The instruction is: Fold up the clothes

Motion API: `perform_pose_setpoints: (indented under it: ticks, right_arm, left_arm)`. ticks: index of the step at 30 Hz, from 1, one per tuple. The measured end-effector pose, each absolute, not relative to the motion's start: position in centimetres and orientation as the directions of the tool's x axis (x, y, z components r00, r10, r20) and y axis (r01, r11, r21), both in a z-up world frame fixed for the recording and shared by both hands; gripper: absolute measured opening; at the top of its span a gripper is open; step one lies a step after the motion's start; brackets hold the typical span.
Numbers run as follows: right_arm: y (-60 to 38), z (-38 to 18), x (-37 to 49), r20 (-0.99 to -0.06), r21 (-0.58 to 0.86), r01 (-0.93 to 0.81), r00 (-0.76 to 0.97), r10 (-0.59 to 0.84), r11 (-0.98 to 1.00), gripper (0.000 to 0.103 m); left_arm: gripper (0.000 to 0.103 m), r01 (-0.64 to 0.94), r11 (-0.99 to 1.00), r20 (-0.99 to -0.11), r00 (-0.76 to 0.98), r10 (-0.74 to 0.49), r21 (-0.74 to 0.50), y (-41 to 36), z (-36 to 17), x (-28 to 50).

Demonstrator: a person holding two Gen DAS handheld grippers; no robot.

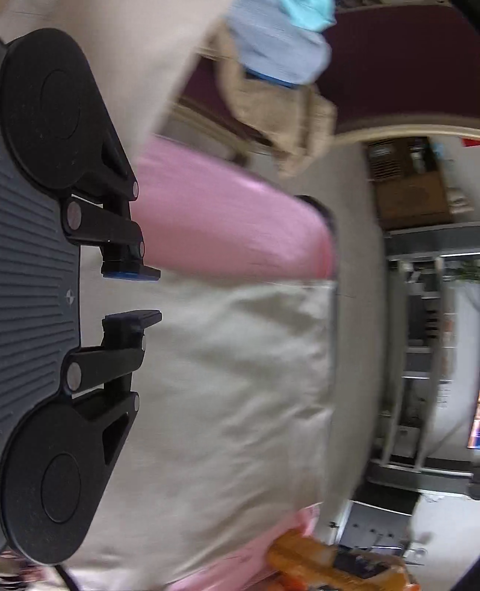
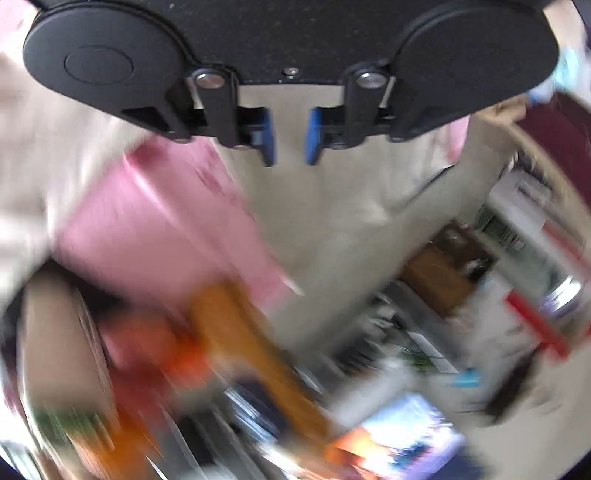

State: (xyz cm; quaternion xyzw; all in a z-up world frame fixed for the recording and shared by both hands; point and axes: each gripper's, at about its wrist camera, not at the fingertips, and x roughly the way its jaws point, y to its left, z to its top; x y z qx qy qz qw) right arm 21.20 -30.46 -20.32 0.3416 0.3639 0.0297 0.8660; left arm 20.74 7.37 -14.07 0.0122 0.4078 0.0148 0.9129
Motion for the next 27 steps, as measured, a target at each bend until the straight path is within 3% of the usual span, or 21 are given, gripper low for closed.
perform_pose_setpoints:
  ticks: [4,8,10,13,19,23,27]
  right_arm:
    - [-30.0,-23.0,24.0,-0.613,0.662,0.168,0.682,0.399,0.730,0.014]
    - [-27.8,-26.2,26.2,-0.588,0.755,0.096,0.536,0.606,0.648,0.015]
    - [-26.2,-27.0,27.0,-0.594,0.756,0.029,0.447,0.668,0.653,0.017]
    - [-26.6,-27.3,27.5,-0.622,0.706,-0.031,0.451,0.640,0.708,0.011]
    - [-34.5,-28.4,26.6,-0.591,0.729,0.212,0.674,0.443,0.651,0.000]
    - [-37.1,-28.0,26.1,-0.613,0.689,0.323,0.738,0.282,0.649,0.009]
    - [-35.9,-25.9,26.8,-0.589,0.659,0.259,0.762,0.270,0.707,0.013]
  left_arm:
    - [0.016,0.007,0.995,-0.807,0.585,-0.085,-0.100,6.5,-16.8,24.2]
    - [0.017,0.075,0.992,-0.800,0.588,-0.123,-0.097,4.3,-18.1,25.4]
    - [0.022,0.067,0.994,-0.792,0.600,-0.110,-0.088,4.4,-18.6,25.7]
    - [0.014,-0.040,0.994,-0.785,0.617,-0.053,-0.099,7.1,-18.7,26.0]
    - [0.012,-0.225,0.965,-0.778,0.627,0.038,-0.134,12.0,-18.2,26.4]
    - [0.012,-0.305,0.952,-0.744,0.645,0.174,-0.041,12.4,-16.9,26.3]
    - [0.011,-0.289,0.951,-0.736,0.667,0.115,-0.114,12.6,-16.1,27.0]
